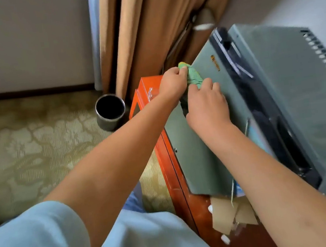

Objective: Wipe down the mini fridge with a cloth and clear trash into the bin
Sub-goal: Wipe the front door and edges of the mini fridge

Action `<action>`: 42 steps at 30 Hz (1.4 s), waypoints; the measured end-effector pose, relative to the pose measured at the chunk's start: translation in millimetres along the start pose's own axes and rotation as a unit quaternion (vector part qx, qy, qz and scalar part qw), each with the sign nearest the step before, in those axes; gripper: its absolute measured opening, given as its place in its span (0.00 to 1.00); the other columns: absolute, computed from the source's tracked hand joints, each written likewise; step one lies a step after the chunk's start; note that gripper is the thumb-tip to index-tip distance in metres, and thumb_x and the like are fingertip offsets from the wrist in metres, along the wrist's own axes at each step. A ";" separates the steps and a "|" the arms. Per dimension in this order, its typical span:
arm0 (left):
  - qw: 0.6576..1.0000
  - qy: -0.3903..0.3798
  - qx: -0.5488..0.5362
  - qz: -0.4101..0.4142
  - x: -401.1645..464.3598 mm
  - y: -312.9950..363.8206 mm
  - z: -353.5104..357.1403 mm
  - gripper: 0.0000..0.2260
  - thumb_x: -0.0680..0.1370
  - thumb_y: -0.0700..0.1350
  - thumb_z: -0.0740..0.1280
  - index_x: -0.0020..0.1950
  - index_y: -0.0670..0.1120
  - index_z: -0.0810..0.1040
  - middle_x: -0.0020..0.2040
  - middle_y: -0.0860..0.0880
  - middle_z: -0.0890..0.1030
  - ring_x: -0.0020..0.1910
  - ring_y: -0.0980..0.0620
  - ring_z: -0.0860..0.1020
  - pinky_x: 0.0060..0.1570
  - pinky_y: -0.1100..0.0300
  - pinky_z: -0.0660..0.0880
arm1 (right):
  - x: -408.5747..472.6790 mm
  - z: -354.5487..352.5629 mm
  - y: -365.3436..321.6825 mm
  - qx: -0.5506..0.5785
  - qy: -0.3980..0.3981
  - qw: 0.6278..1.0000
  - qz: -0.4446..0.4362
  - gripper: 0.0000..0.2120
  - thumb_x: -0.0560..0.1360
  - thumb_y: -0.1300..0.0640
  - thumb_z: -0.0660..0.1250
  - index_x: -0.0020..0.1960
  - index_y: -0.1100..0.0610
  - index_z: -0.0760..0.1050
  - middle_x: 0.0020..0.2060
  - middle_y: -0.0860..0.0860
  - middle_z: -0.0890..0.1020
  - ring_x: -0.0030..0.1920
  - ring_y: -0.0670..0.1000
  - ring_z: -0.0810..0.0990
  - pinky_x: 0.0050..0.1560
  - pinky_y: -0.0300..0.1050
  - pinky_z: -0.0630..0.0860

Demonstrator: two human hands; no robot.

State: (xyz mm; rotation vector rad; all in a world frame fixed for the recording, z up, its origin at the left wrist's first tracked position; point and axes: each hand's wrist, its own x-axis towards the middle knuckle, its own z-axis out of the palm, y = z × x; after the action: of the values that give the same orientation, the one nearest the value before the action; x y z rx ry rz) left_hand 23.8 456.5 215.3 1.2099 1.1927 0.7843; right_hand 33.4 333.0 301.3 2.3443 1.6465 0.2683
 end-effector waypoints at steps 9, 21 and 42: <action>0.996 -0.071 -0.006 0.063 2.3 51.4 -3.6 0.13 0.81 0.53 0.58 0.38 0.51 0.66 0.36 0.54 0.72 0.35 0.56 0.70 0.38 0.55 0.68 | 14.9 -15.9 3.2 0.027 0.078 0.996 0.027 0.15 0.80 0.62 0.64 0.66 0.57 0.69 0.61 0.56 0.74 0.59 0.56 0.74 0.57 0.48 0.75; 0.947 -0.259 0.020 -0.190 72.8 -22.5 -22.2 0.19 0.79 0.52 0.56 0.65 0.43 0.69 0.59 0.42 0.77 0.56 0.44 0.76 0.57 0.51 0.74 | 73.5 30.4 -73.1 0.092 -0.148 0.975 0.134 0.19 0.79 0.58 0.68 0.68 0.58 0.69 0.67 0.57 0.73 0.66 0.57 0.73 0.59 0.48 0.77; 0.898 -0.439 0.031 -0.004 133.5 73.4 -6.9 0.12 0.71 0.52 0.72 0.45 0.43 0.79 0.39 0.47 0.83 0.38 0.50 0.81 0.45 0.51 0.78 | 120.5 -30.8 -92.2 0.223 0.002 0.920 0.321 0.34 0.78 0.45 0.66 0.78 0.57 0.61 0.66 0.52 0.70 0.64 0.52 0.75 0.57 0.43 0.74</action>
State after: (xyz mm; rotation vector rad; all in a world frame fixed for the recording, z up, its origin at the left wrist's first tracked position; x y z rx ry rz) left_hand 59.8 600.1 252.2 1.3840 0.4655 0.1228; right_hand -17.2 479.4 301.2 3.1833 0.9448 0.0099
